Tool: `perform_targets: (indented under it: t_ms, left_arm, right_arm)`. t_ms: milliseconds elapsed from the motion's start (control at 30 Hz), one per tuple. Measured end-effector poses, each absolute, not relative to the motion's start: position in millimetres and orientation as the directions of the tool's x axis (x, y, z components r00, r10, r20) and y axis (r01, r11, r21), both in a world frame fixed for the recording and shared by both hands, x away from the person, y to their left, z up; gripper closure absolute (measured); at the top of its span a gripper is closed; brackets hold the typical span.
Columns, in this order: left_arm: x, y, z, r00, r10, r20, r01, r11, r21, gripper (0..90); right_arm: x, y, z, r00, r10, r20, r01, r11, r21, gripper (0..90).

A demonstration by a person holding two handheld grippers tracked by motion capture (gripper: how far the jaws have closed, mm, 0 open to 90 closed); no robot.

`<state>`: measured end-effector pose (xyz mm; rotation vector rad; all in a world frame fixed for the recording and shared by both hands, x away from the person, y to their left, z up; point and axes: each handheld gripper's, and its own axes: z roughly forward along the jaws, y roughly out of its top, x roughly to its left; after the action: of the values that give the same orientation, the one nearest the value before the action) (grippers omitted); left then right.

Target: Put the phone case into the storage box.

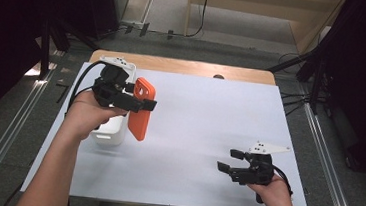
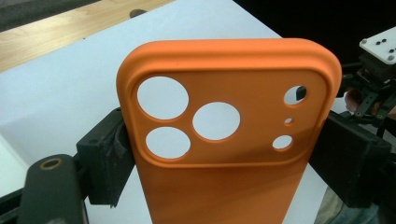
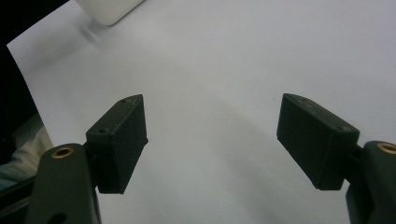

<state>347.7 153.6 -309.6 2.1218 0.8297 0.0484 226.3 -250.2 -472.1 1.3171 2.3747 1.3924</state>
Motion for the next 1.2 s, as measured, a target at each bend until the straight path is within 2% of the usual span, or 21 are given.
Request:
perform_targets:
  t_ms: [433,933,1200]
  left_arm:
    - [349,188,-298,0.765,0.594,-0.249,0.551,-0.402,0.731,15.4]
    - [352,218,-293,0.688,0.691,-0.222,0.592,-0.356,0.723,15.4]
    - [353,223,-291,0.650,0.735,-0.194,0.583,-0.317,0.748,15.4]
  right_arm:
    - [226,-248,-472,-0.630,0.708,0.319,0.629,0.224,0.745,23.1]
    - [226,-247,-472,-0.630,0.710,0.315,0.627,0.225,0.746,23.2]
    - [226,-247,-472,-0.628,0.711,0.316,0.629,0.225,0.744,23.1]
